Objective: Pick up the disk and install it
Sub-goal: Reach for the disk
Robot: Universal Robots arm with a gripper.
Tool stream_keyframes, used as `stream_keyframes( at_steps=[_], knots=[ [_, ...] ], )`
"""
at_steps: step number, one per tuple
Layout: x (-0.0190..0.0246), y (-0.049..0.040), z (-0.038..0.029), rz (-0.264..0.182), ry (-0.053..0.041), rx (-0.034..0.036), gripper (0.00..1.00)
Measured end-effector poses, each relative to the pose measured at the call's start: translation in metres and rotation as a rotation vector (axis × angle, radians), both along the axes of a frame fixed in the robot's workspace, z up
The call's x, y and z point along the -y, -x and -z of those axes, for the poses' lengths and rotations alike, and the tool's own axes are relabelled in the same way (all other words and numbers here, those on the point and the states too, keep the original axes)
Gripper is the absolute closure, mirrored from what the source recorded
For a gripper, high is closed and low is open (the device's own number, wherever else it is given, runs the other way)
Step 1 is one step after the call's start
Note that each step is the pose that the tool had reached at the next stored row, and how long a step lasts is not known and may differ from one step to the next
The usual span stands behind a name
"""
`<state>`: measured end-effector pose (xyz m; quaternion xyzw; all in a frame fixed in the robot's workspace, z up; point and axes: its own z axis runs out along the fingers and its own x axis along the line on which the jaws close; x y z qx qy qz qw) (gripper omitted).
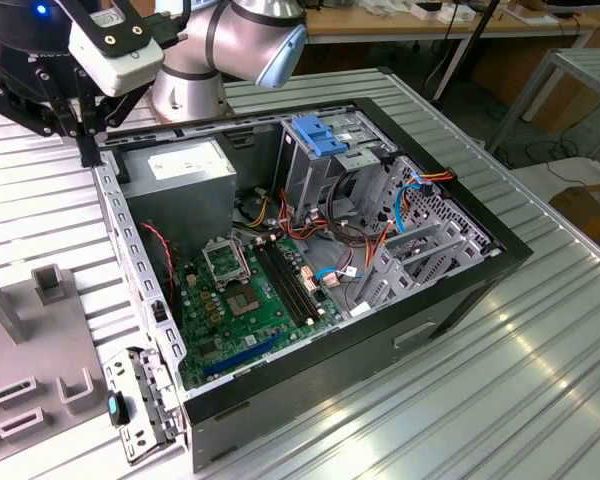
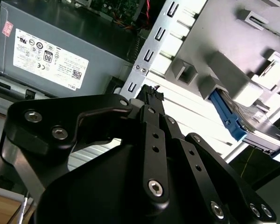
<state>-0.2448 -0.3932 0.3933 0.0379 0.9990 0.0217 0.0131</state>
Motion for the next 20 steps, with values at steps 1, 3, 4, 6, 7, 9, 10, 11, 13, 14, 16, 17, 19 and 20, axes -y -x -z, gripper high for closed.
stream_keyframes(
  at_steps=[1,3,4,6,7,9,10,11,13,14,16,17,19,20],
  knots=[
    [0.0000,0.0022,0.0000,0.000,0.0000,0.0001,0.89],
    [-0.0002,0.0080,0.0000,0.000,0.0000,0.0000,0.89],
    [-0.0003,0.0102,0.0000,0.000,0.0000,0.0000,0.89],
    [-0.0003,0.0137,0.0000,0.000,0.0000,0.0000,0.89],
    [-0.0003,0.0165,0.0001,0.000,0.0000,0.0000,0.89],
    [-0.0003,0.0197,0.0000,0.000,0.0001,-0.0002,0.89],
    [-0.0003,0.0219,0.0000,0.000,0.0000,-0.0001,0.89],
    [-0.0003,0.0238,0.0000,0.000,0.0001,-0.0002,0.89],
    [-0.0003,0.0269,0.0000,0.000,0.0000,-0.0002,0.89],
    [-0.0003,0.0295,0.0000,0.000,0.0000,-0.0003,0.89],
    [-0.0004,0.0348,0.0000,0.000,0.0000,-0.0002,0.89],
    [-0.0006,0.0384,0.0000,0.000,0.0000,-0.0002,0.89],
    [-0.0006,0.0437,0.0000,0.000,0.0001,-0.0003,0.89],
    [-0.0006,0.0458,0.0000,0.000,0.0000,-0.0003,0.89]
  ],
)
